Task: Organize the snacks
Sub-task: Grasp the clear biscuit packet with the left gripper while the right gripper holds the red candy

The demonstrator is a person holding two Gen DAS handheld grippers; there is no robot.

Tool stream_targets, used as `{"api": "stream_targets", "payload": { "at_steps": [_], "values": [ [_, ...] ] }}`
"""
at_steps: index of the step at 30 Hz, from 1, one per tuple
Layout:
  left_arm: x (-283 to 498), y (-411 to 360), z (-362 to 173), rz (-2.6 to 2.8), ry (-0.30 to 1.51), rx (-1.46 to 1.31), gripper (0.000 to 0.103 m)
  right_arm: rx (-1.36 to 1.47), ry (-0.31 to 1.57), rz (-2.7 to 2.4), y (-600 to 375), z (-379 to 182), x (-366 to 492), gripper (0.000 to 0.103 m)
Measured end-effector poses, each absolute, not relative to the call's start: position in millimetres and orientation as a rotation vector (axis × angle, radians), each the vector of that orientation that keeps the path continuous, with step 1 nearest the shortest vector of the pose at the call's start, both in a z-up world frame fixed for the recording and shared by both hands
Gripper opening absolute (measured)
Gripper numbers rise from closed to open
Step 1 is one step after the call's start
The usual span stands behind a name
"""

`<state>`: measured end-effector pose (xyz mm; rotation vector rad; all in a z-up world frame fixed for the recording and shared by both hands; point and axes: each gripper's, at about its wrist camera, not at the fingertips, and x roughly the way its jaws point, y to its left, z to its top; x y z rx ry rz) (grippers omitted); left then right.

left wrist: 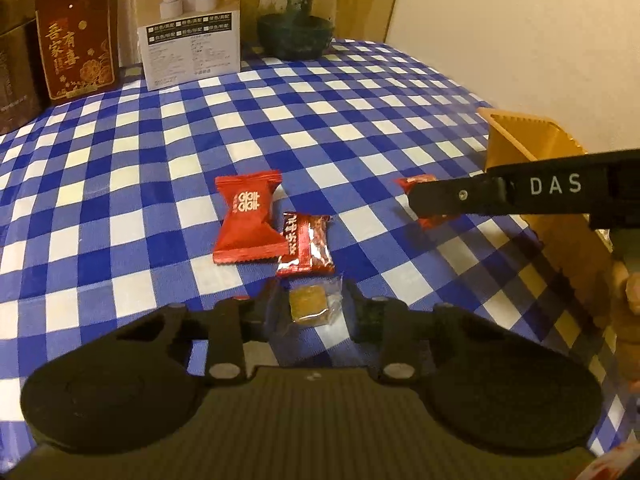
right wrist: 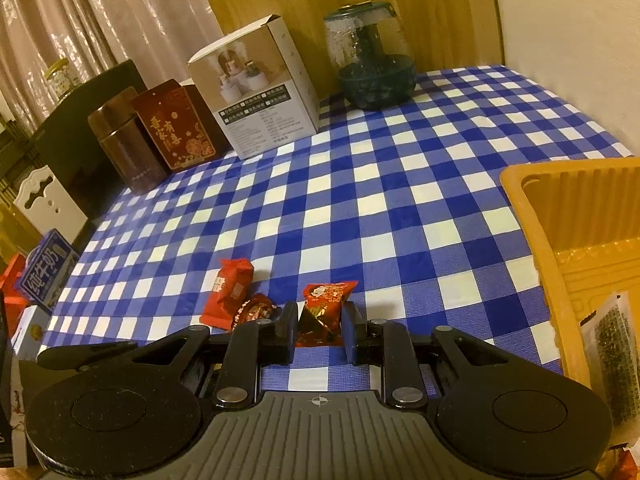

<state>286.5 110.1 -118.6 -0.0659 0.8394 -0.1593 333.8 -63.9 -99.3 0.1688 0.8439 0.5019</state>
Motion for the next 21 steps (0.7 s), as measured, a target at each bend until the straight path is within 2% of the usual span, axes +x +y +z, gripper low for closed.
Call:
{"api": "stream_targets", "payload": {
  "at_steps": [21],
  "values": [
    [235.4,103.1,-91.5,-0.103,0.818,-0.155,0.027,0.12,0.803,0.52,-67.4,-79.9,288.1,0.024]
  ]
}}
